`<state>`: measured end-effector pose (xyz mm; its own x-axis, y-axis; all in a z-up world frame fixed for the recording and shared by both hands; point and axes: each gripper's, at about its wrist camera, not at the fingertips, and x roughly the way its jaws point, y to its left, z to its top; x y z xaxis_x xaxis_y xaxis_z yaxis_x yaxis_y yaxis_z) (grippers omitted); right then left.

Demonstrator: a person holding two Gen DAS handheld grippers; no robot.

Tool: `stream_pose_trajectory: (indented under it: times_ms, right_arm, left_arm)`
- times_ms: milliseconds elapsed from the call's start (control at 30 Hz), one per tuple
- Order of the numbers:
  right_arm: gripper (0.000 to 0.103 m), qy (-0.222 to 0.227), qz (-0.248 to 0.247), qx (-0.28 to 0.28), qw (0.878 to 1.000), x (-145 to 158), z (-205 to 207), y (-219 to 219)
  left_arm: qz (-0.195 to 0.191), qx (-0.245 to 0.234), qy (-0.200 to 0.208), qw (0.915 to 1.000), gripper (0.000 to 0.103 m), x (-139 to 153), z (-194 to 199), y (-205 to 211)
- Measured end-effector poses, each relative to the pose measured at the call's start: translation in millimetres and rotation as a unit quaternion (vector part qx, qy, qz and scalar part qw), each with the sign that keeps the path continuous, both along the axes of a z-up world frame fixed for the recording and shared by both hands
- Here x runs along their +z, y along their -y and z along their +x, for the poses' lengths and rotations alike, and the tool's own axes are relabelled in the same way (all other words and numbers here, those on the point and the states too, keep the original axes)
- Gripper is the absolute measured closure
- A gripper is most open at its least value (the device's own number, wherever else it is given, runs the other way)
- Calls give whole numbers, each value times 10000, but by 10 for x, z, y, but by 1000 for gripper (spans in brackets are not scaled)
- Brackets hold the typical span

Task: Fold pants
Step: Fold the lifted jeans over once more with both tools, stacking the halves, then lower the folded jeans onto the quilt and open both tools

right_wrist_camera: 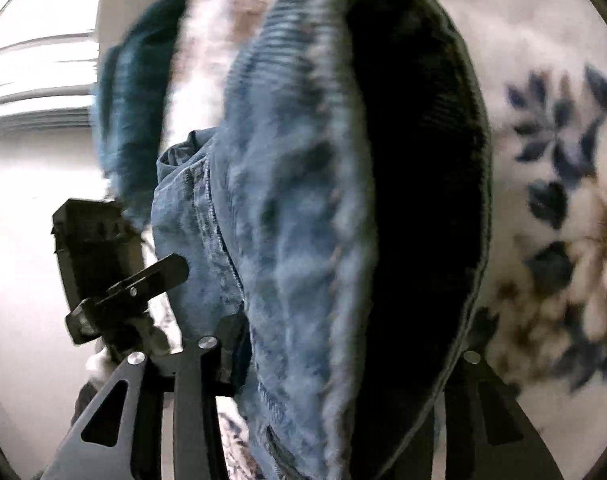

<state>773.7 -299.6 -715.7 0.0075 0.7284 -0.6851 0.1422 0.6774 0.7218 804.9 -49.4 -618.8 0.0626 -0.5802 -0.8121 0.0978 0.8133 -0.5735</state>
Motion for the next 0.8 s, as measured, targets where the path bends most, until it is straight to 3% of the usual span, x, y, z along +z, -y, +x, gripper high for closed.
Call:
stream_pose_trajectory:
  times_ms: [100, 167, 333, 400, 500, 633, 800]
  right_arm:
    - [33, -146, -179, -172, 9996, -95, -45, 15]
    - [30, -195, -350, -173, 9990, -72, -98, 44]
    - [20, 115, -1450, -174, 9892, 437, -210, 273]
    - [17, 338, -2157, -161, 9757, 634, -166, 255]
    - [15, 957, -3447, -70, 9338, 1057, -343, 107]
    - [12, 1139, -3962, -608, 9091, 1400, -545, -42]
    - [12, 1254, -4096, -887, 8993, 1980, -1002, -131]
  left_arm:
    - [317, 10, -110, 9994, 2, -146, -64, -72]
    - [505, 43, -119, 9986, 1, -126, -141, -138]
    - [1250, 177, 116, 9919, 1, 67, -215, -242]
    - [1600, 273, 340, 9861, 1, 159, -275, -250]
    - [2166, 308, 743, 9730, 1, 366, -454, -196]
    - [2415, 246, 857, 9663, 0, 598, -702, -102]
    - [2621, 321, 1151, 9576, 0, 1097, -969, 8]
